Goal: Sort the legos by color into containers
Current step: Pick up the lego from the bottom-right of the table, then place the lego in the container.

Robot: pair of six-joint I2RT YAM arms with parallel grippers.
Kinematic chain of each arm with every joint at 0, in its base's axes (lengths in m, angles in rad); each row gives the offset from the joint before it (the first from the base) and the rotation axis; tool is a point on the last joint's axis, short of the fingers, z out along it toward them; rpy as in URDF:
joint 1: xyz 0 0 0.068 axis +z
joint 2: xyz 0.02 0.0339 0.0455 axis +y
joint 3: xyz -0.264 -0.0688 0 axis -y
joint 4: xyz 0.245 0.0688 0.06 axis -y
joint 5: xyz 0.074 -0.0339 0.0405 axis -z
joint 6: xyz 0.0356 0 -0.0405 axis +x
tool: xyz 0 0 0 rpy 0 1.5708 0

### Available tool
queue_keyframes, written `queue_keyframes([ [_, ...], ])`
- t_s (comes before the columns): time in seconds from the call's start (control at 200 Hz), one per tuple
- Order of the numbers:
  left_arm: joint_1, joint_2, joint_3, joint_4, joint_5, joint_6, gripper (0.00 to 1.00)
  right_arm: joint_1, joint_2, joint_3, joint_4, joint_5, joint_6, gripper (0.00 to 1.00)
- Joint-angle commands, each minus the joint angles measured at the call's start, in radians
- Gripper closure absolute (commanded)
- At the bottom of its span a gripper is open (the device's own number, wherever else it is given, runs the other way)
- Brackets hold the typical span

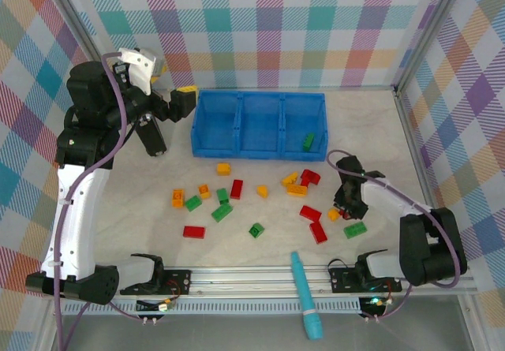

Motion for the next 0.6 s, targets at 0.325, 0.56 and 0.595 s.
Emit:
queue_keyframes([
  [0.325,0.009,-0.012,-0.024,0.039,-0.031,0.025,0.0,0.172,0.201,0.617,0.105,-0.087,-0.487,0.77],
  [0.56,0.009,-0.017,-0.029,0.029,-0.059,0.04,0.0,0.239,0.469,0.903,0.208,-0.121,-0.661,0.77],
  [0.595,0.009,-0.017,-0.029,0.026,-0.065,0.044,0.0,0.245,0.513,0.947,0.203,-0.121,-0.677,0.77],
])
